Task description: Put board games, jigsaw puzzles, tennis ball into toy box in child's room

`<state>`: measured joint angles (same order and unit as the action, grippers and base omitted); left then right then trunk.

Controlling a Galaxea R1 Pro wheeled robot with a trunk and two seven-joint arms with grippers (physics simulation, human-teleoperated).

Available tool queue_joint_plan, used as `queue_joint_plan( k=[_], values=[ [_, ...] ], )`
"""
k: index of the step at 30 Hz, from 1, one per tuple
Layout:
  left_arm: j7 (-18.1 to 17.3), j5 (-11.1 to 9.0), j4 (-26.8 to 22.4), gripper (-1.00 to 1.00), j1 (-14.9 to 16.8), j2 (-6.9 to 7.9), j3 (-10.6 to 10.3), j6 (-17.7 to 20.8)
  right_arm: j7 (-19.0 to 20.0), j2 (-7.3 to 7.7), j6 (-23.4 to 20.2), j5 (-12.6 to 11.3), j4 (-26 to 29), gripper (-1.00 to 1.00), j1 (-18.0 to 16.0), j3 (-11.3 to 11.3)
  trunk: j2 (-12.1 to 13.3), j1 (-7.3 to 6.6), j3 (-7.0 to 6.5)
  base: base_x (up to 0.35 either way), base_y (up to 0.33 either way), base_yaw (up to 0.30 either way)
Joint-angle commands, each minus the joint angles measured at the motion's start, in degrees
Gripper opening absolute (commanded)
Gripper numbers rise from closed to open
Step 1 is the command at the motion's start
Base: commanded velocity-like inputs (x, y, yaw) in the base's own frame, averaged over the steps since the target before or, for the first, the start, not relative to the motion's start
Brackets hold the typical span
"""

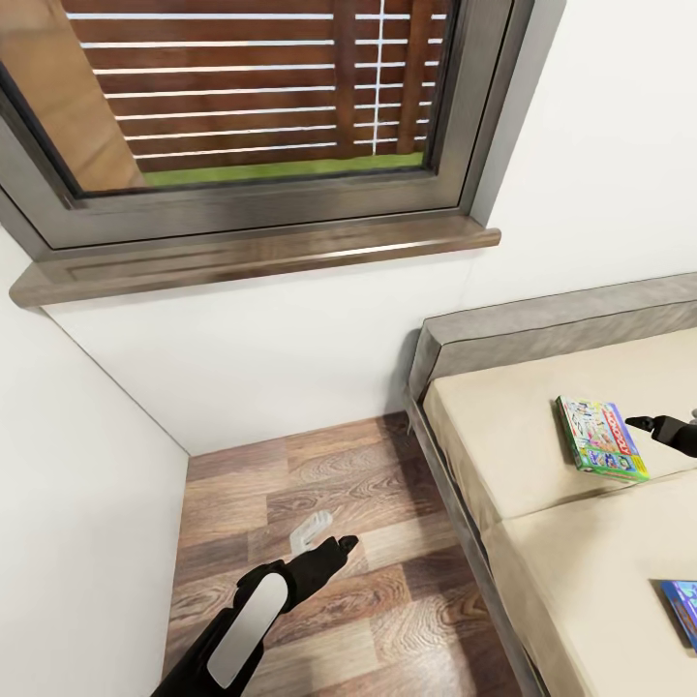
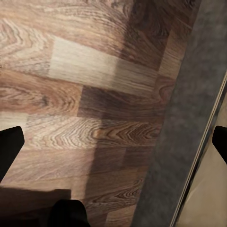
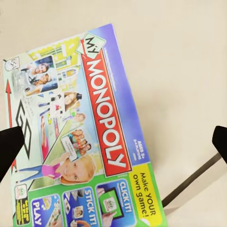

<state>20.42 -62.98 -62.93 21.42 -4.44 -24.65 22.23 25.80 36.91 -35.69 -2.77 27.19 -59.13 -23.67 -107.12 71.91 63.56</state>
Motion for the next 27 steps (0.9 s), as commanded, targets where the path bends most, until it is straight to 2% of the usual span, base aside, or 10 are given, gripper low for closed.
queue_joint_plan(
  k=[1,9,27],
  values=[
    [0.5,-0.6,-0.1,1.0,0.0,0.02,-0.1,0.0,0.1,-0.04,-0.4,-0.3,0.0,1.0,0.0,-0.2,0.0,-0.01,0.04,0.0,0.0,0.0],
    [0.5,-0.5,-0.1,1.0,0.0,0.14,-0.1,0.0,0.1,-0.19,-0.4,-0.3,0.0,1.0,0.0,-0.2,0.0,-0.01,0.04,0.007,-0.003,0.0],
    [0.3,-0.5,0.0,1.0,-0.1,0.46,-0.1,-0.1,0.0,-0.25,-0.6,-0.4,-0.1,1.0,0.0,-0.2,0.0,-0.01,0.04,0.08,-0.048,0.0]
  ],
)
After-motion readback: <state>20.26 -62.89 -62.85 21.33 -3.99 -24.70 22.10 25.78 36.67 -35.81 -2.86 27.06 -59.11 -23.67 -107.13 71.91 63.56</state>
